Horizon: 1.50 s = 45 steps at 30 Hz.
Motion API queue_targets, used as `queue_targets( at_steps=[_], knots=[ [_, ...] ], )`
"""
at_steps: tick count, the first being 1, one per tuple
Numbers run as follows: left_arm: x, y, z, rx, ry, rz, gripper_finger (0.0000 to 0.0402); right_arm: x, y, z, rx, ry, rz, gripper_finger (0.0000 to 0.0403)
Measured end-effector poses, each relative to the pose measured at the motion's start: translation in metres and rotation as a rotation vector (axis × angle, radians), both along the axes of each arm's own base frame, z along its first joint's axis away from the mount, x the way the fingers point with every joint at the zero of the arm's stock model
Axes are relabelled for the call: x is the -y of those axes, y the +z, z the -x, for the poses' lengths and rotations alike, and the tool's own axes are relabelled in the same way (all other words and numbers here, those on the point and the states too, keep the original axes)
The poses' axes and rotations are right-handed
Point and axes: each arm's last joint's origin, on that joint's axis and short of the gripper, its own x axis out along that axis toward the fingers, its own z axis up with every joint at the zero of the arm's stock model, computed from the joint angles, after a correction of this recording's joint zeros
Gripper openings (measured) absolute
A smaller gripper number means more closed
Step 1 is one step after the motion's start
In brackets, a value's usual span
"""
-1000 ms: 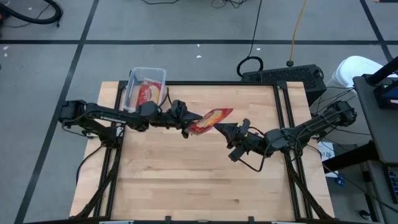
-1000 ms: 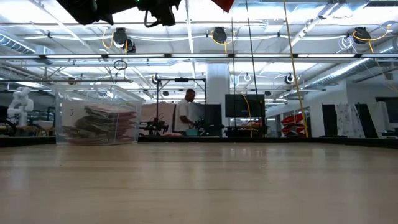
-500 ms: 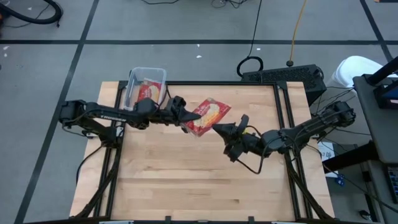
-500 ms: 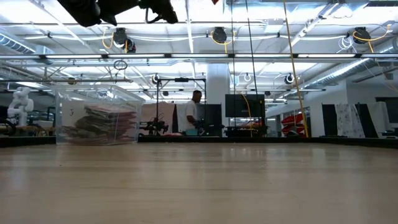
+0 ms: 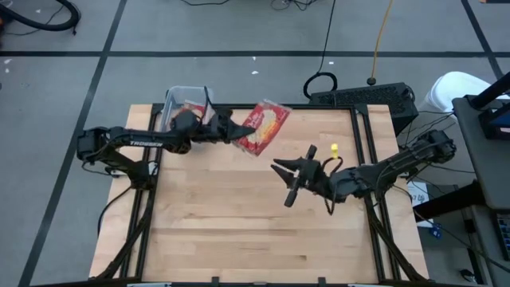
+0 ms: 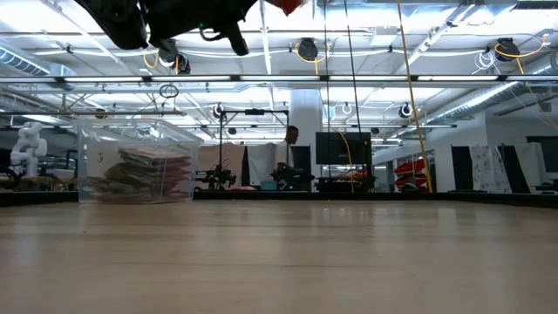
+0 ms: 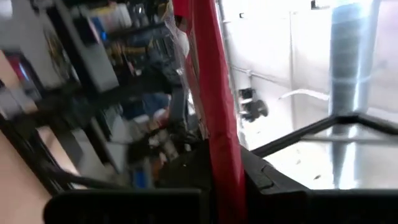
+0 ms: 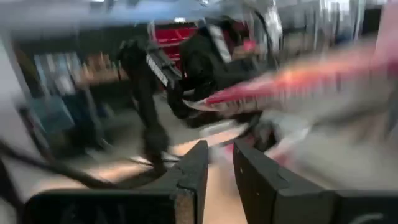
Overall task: Sort popcorn bags into baskets
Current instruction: Put the red popcorn bag into the transparent container
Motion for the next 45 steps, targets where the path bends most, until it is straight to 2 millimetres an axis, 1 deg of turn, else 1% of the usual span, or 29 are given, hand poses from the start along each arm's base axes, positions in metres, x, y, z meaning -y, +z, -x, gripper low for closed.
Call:
queue_targets(
  at_steps=[2,6,8,9,12,16,20,24,27,30,32,36,38,39,41,43,45],
  knots=[
    [-0.002,0.000,0.001,0.013,0.039,-0.088,0.0026,0.006,-0.002,-0.002,0.103,-0.003,-0.254,0.0076],
    [-0.003,0.000,0.001,0.030,0.098,-0.224,0.0027,0.021,-0.004,-0.008,0.271,0.045,-0.671,0.0089],
    [-0.003,0.000,0.000,0.036,0.138,-0.268,0.0027,0.030,-0.005,-0.012,0.310,0.086,-0.834,0.0100],
    [-0.003,0.000,0.000,0.038,0.157,-0.288,0.0027,0.034,-0.005,-0.013,0.314,0.108,-0.885,0.0108],
    [-0.004,0.000,0.000,0.043,0.208,-0.348,0.0027,0.047,-0.004,-0.017,0.325,0.162,-0.982,0.0138],
    [-0.006,0.000,0.001,0.045,0.253,-0.401,0.0028,0.063,-0.004,-0.019,0.356,0.156,-1.052,0.0183],
    [-0.008,0.000,0.001,0.039,0.283,-0.424,0.0028,0.081,-0.004,-0.021,0.369,0.121,-1.029,0.0216],
    [-0.008,0.000,0.001,0.035,0.318,-0.423,0.0028,0.097,-0.004,-0.021,0.385,0.074,-0.992,0.0225],
    [-0.009,0.000,0.001,0.029,0.344,-0.422,0.0028,0.105,-0.004,-0.020,0.389,0.049,-0.963,0.0214],
    [-0.010,-0.003,0.000,0.001,0.356,-0.422,0.0028,0.110,-0.004,-0.020,0.378,0.039,-0.924,0.0178],
    [-0.010,-0.005,-0.001,-0.023,0.353,-0.425,0.0028,0.111,-0.004,-0.020,0.369,0.035,-0.899,0.0141],
    [-0.010,-0.007,-0.001,-0.050,0.343,-0.410,0.0029,0.111,-0.004,-0.020,0.356,0.036,-0.869,0.0055],
    [-0.010,-0.009,-0.002,-0.071,0.323,-0.403,0.0036,0.111,-0.004,-0.020,0.335,0.044,-0.847,0.0018],
    [-0.010,-0.010,-0.002,-0.074,0.314,-0.402,0.0045,0.111,-0.005,-0.020,0.324,0.052,-0.837,0.0011],
    [-0.010,-0.006,0.002,-0.075,0.286,-0.403,0.0073,0.110,-0.005,-0.020,0.318,0.065,-0.836,0.0015],
    [-0.011,0.000,0.008,-0.083,0.268,-0.368,0.0113,0.110,-0.004,-0.020,0.313,0.088,-0.837,0.0020],
    [-0.016,0.003,0.016,-0.128,0.243,-0.314,0.0155,0.109,-0.002,-0.018,0.290,0.120,-0.829,0.0018]
  ],
)
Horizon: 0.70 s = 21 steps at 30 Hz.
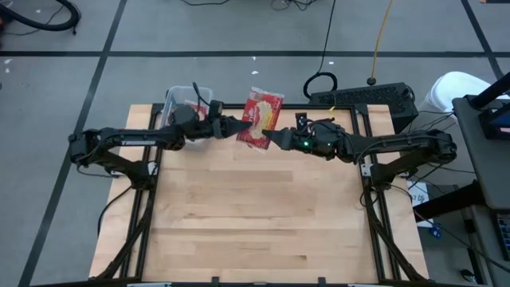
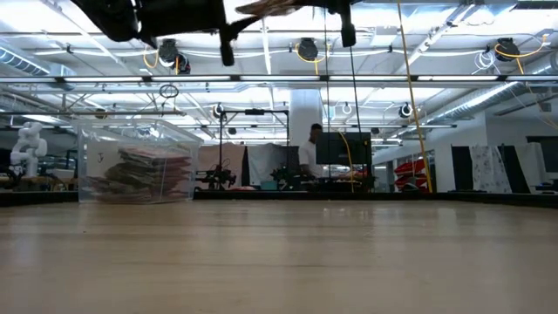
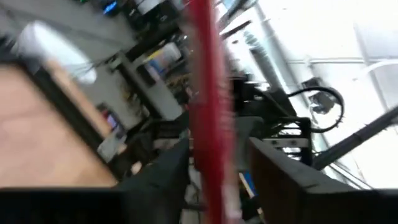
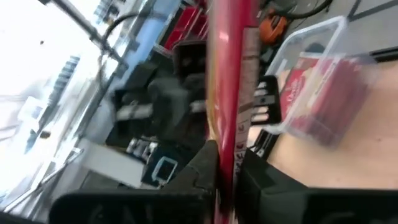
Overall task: Sort popcorn bags into baskets
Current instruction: Put the red popcorn bag into the transparent container
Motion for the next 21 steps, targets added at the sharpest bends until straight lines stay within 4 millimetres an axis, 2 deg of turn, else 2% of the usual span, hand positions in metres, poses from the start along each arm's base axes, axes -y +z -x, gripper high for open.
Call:
queue_targets(
  at_steps=[5,9,13,21],
  knots=[
    [-0.009,0.006,0.022,-0.097,-0.135,0.077,0.0243,-0.003,0.000,0.001,-0.017,0.101,-0.007,0.0006],
    [-0.012,0.006,0.028,-0.133,-0.228,0.084,0.0272,-0.005,-0.003,0.001,-0.041,0.171,-0.037,0.0010],
    [-0.012,0.003,0.028,-0.163,-0.271,0.114,0.0268,-0.005,-0.005,0.001,-0.062,0.173,-0.040,0.0010],
    [-0.003,0.003,0.024,-0.158,-0.265,0.064,0.0215,-0.006,-0.005,0.001,-0.065,0.190,-0.040,0.0010]
  ],
)
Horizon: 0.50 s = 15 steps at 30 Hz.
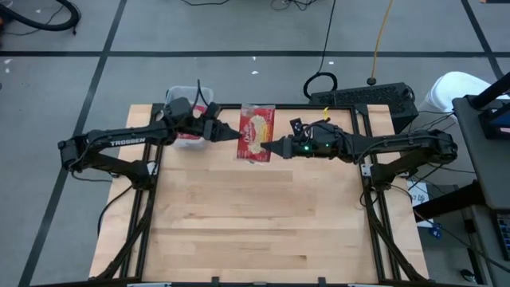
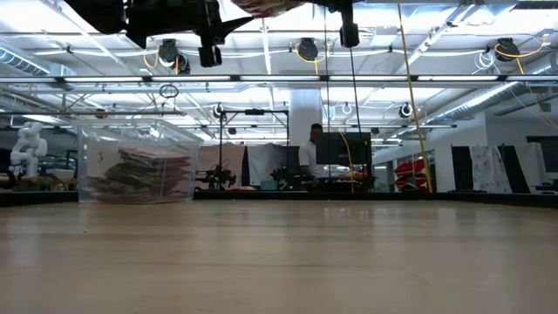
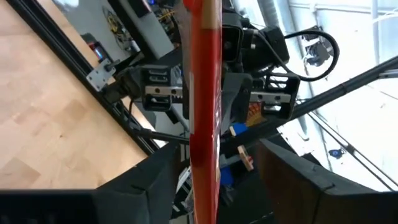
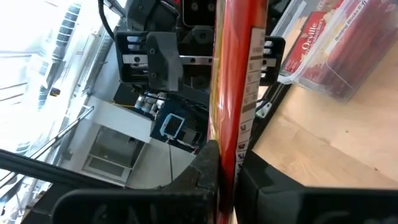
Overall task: Sort popcorn bags into baskets
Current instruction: Put the red popcorn bag into the transparent container
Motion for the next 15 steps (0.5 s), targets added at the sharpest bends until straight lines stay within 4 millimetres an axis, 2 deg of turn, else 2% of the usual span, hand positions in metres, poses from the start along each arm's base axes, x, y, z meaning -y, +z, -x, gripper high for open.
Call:
queue_targets(
  at_steps=[8,15],
  knots=[
    [-0.0019,-0.0016,-0.0009,-0.004,0.077,-0.036,0.0163,0.0000,-0.0001,0.0000,-0.001,-0.001,0.000,0.0010],
    [-0.0028,-0.0027,-0.0019,-0.001,0.079,-0.055,0.0083,0.0004,-0.0014,-0.0010,-0.006,-0.005,0.000,0.0010]
  ],
)
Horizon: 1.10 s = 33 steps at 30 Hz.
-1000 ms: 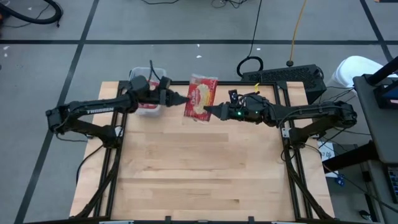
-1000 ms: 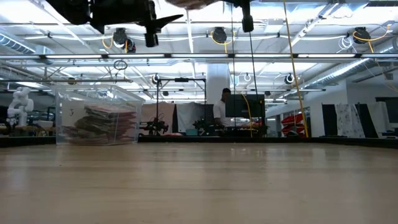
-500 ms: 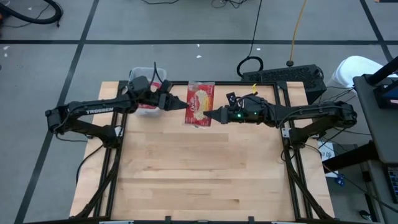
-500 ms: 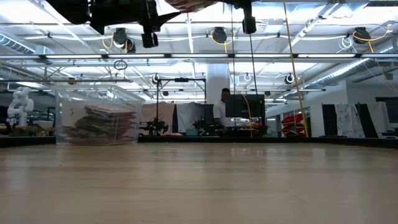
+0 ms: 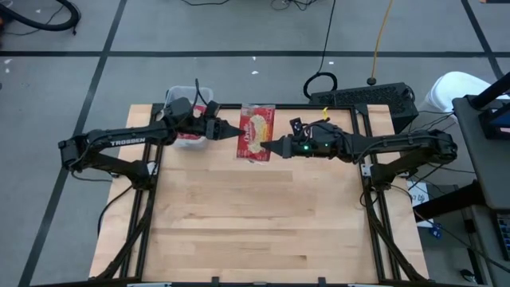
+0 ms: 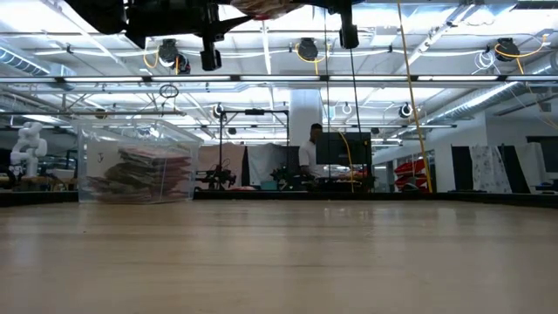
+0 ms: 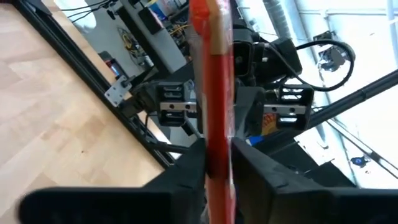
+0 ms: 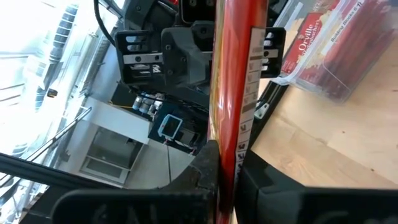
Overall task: Sort popcorn bags into baskets
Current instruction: Put the red popcorn bag into the transparent container
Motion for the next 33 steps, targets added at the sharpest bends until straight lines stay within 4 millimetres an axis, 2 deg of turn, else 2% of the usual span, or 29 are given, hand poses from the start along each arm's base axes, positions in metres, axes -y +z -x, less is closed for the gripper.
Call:
queue_targets(
  at_steps=[5,10,14,20,23,27,33],
  knots=[
    [0.000,-0.001,-0.001,-0.002,-0.001,-0.008,0.0016,0.000,-0.001,0.000,-0.015,-0.001,0.000,0.0011],
    [-0.006,-0.001,0.002,-0.004,0.011,0.000,0.0026,0.001,-0.002,0.000,-0.025,-0.046,0.004,0.0018],
    [-0.018,0.003,0.011,0.009,0.040,0.023,0.0021,0.005,-0.003,0.001,-0.030,-0.064,-0.003,0.0061],
    [-0.041,0.009,0.033,0.017,0.065,0.036,0.0014,0.009,-0.008,0.002,-0.082,-0.081,-0.013,0.0150],
    [-0.054,0.014,0.048,0.027,0.088,0.037,0.0017,0.011,-0.012,0.003,-0.131,-0.092,-0.027,0.0182],
    [-0.070,0.016,0.070,0.007,0.136,0.045,0.0016,0.013,-0.015,0.004,-0.157,-0.099,-0.027,0.0202],
    [-0.091,0.014,0.101,-0.033,0.211,0.084,0.0016,0.018,-0.016,0.005,-0.173,-0.108,-0.006,0.0205]
  ],
)
